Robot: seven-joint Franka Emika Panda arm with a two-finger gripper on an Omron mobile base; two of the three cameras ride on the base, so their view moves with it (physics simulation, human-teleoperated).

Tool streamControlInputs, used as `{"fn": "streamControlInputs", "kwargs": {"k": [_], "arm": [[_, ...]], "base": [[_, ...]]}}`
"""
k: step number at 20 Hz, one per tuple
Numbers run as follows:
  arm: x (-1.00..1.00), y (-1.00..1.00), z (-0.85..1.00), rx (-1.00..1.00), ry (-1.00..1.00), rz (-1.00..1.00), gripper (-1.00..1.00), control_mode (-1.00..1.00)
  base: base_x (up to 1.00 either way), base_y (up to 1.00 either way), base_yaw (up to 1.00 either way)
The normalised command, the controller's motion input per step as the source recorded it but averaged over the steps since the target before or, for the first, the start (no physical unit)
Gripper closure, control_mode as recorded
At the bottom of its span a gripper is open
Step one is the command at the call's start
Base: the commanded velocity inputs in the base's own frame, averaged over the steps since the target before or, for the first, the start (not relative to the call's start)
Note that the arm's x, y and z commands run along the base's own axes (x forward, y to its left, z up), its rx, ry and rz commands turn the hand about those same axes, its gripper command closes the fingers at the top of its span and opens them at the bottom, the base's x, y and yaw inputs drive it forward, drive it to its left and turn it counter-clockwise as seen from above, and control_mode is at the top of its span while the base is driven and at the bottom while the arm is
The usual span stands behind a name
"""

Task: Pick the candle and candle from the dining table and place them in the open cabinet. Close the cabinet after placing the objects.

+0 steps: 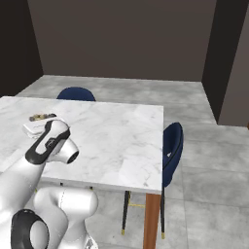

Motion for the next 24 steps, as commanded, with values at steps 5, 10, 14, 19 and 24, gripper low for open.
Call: {"fn": "streamControlInputs", "kwargs": {"k": [5, 10, 14, 19, 24], "arm": [[0.00, 0.00, 0.00, 0.00, 0.00, 0.00, 1.00, -1.00], [-0.24, 0.00, 0.00, 0.00, 0.00, 0.00, 1.00, -1.00], [-0.16, 0.00, 0.00, 0.00, 0.00, 0.00, 1.00, 1.00], [0.00, 0.00, 0.00, 0.00, 0.00, 0.00, 1.00, 1.00], [0.00, 0.00, 0.00, 0.00, 0.00, 0.00, 1.00, 1.00]], "base": [[0.00, 0.00, 0.00], [0.00, 0.00, 0.00], [-0.61, -0.05, 0.00], [-0.86, -0.16, -0.05], [-0.71, -0.27, -0.25]]}}
